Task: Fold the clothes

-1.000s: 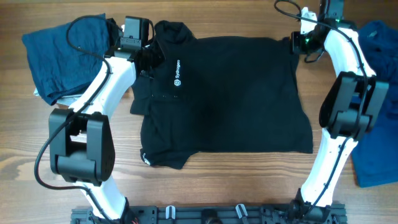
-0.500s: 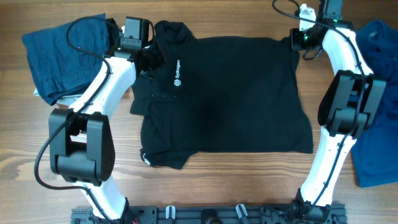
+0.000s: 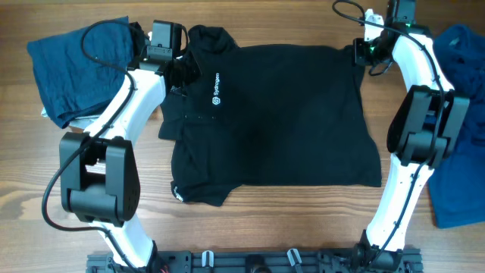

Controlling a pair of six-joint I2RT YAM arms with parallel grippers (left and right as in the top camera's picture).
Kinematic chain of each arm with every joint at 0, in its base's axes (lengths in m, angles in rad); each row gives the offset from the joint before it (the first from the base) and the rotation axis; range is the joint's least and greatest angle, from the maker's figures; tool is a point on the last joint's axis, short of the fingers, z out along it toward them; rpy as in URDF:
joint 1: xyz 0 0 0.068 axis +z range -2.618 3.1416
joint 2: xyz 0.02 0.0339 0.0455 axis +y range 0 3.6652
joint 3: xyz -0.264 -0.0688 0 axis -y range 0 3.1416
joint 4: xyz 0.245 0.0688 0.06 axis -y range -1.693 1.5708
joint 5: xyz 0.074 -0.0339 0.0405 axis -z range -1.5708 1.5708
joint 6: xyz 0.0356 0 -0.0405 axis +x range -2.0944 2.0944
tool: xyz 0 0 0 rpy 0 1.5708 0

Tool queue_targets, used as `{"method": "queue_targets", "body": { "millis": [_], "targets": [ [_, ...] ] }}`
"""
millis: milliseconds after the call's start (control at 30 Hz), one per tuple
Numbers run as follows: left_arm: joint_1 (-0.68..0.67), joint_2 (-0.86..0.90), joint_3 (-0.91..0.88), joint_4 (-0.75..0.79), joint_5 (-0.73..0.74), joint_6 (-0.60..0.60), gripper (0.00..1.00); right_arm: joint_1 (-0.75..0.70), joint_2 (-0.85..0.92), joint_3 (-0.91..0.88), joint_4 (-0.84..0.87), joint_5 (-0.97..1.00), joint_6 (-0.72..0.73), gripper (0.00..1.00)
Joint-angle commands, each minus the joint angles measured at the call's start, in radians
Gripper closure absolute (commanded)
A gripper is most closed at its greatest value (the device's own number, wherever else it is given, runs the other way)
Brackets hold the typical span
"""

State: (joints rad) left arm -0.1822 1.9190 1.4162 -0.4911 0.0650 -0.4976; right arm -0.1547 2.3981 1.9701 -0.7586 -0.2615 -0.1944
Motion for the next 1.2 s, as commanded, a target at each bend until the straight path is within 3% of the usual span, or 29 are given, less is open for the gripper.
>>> {"method": "queue_targets", "body": {
  "millis": [0, 333, 567, 1067, 1100, 1167],
  "targets": [
    [0.004, 0.013, -0.004, -0.005, -0.014, 0.020, 0.96, 0.007, 0.050, 0.018, 0.037, -0.016, -0.021, 0.96],
    [0.004, 0.013, -0.004, -0.025, -0.014, 0.020, 0.95, 0.007, 0.046, 0.019, 0.144, 0.052, -0.010, 0.95],
    [0.004, 0.013, -0.004, -0.026, -0.014, 0.020, 0.94, 0.009, 0.050, 0.018, 0.048, 0.125, -0.009, 0.95],
    [0.004, 0.013, -0.004, -0.027, -0.014, 0.020, 0.92, 0.021, -0.016, 0.018, -0.100, -0.059, -0.012, 0.94],
    [0.004, 0.013, -0.004, -0.026, -0.014, 0.020, 0.92, 0.025, -0.016, 0.018, -0.100, -0.058, -0.013, 0.93],
    [0.004, 0.013, -0.004, -0.026, -0.014, 0.020, 0.92, 0.027, -0.017, 0.018, -0.093, -0.054, -0.016, 0.69]
  ]
}}
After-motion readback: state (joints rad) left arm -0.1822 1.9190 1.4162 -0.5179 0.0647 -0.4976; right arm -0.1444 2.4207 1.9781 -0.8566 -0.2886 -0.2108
